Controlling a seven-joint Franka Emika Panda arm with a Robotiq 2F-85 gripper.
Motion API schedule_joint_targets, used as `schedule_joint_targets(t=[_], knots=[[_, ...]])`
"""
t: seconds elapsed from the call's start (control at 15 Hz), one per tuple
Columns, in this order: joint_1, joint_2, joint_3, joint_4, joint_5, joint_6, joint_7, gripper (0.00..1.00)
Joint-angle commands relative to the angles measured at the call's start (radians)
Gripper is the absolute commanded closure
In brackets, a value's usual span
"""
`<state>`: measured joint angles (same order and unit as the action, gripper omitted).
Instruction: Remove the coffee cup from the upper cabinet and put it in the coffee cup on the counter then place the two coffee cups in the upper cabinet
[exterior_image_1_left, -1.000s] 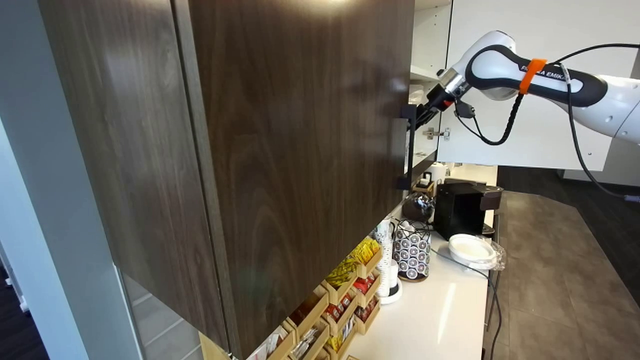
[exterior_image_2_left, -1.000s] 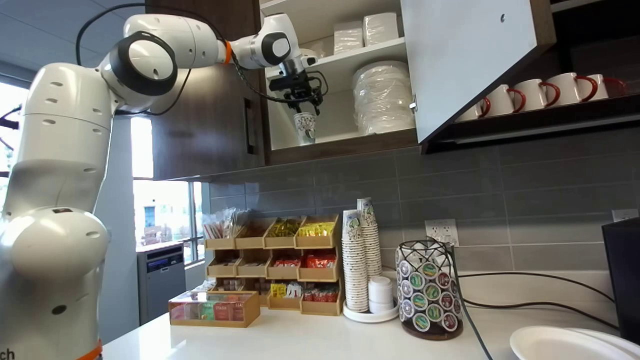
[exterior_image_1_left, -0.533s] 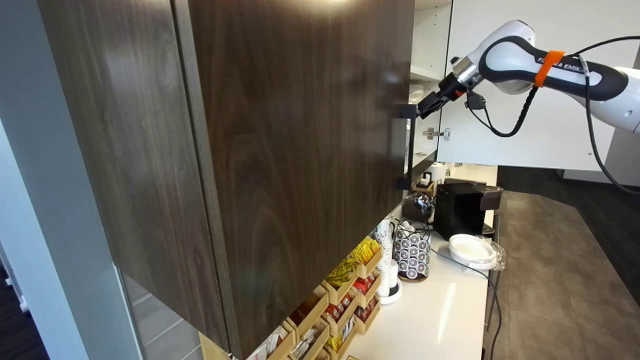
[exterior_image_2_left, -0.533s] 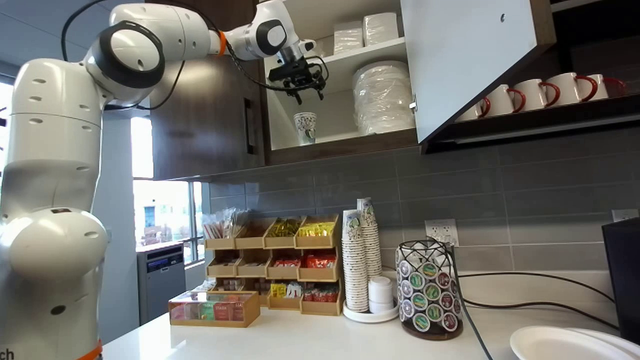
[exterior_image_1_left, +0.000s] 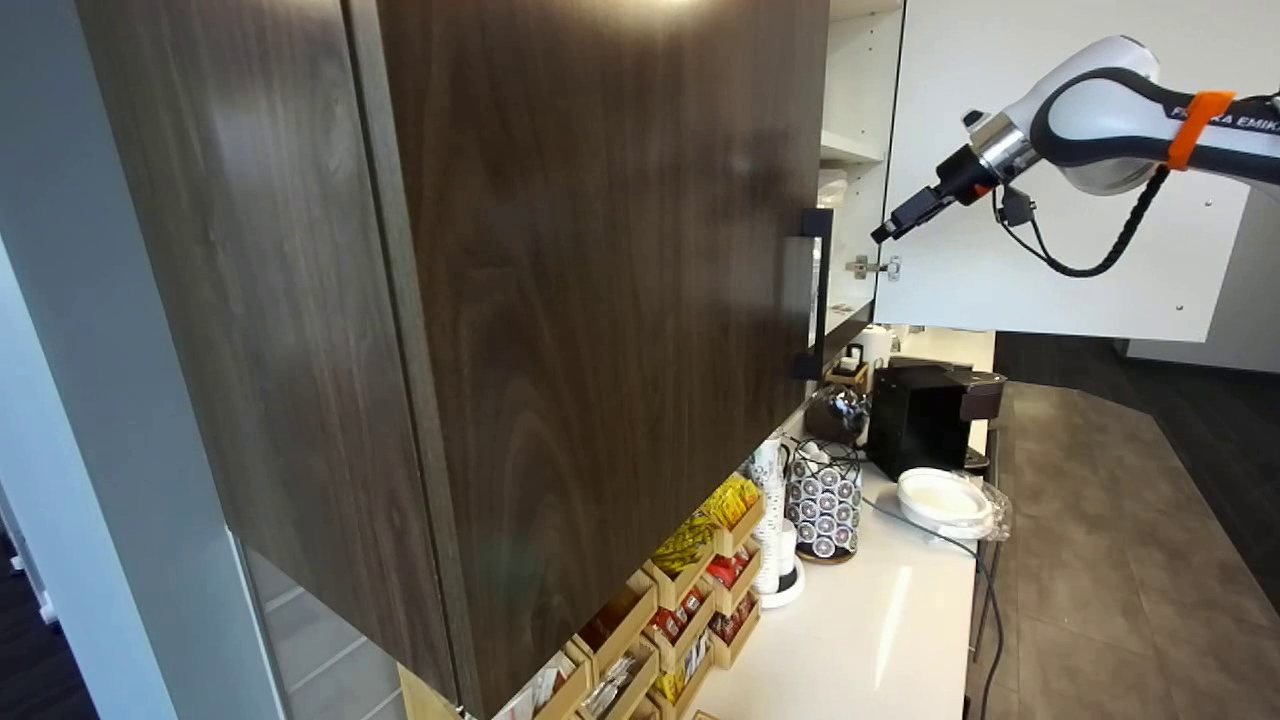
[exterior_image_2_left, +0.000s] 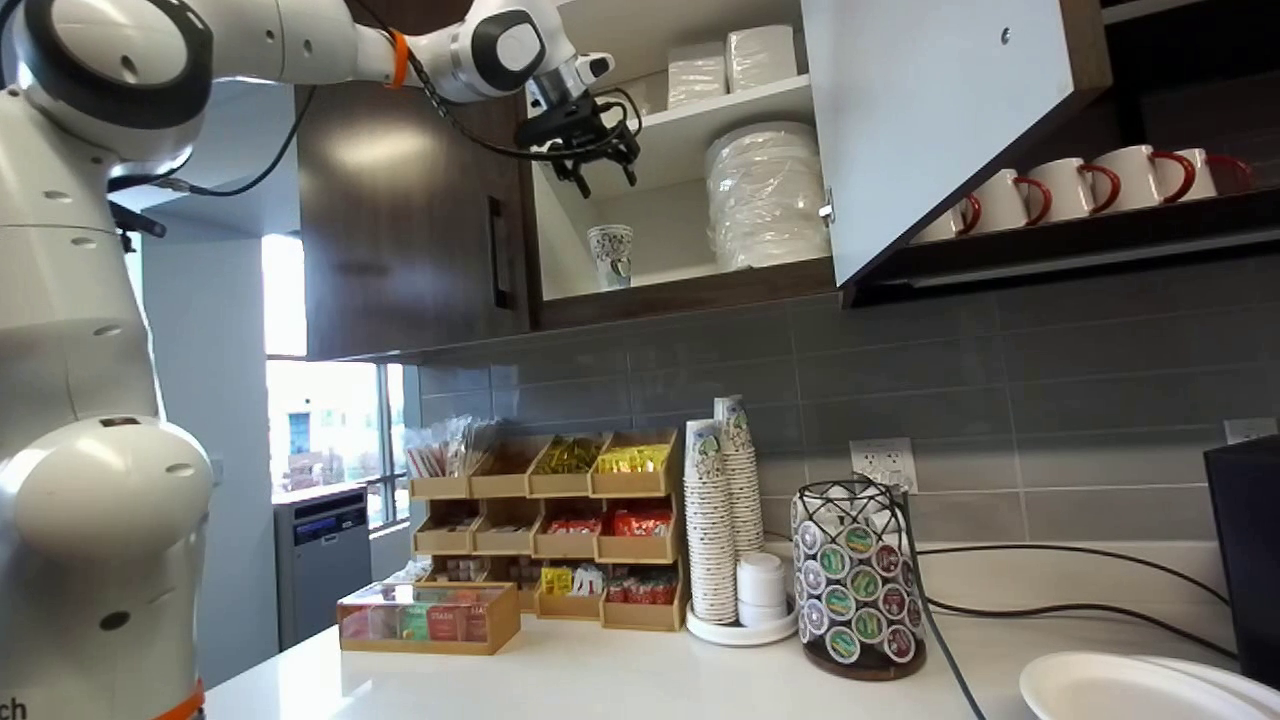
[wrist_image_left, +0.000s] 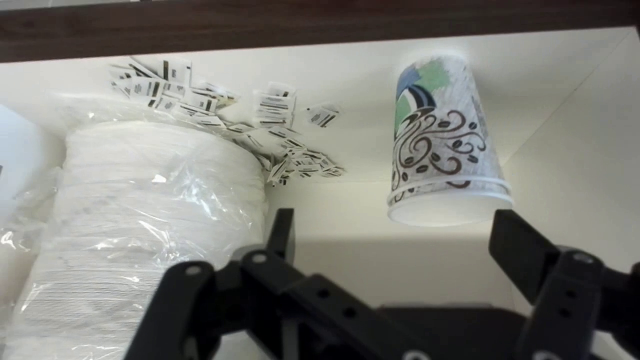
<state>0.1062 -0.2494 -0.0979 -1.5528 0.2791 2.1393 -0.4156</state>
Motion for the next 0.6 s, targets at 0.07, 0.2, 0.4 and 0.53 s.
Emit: schedule_joint_targets(t=[0.07,0.2,0.4,0.53], knots=[[-0.003,-0.187,-0.003,-0.258,0.002,0.082,-0.071,0.00],[0.004,-0.125,-0.009,-0.164,-0.003,0.043,-0.042,0.00],[0.008,-0.162,-0.012,-0.215,-0.006,0.056,-0.050,0.00],[0.009,-0.165,-0.012,-0.222,-0.006,0.059,-0.052,0.00]])
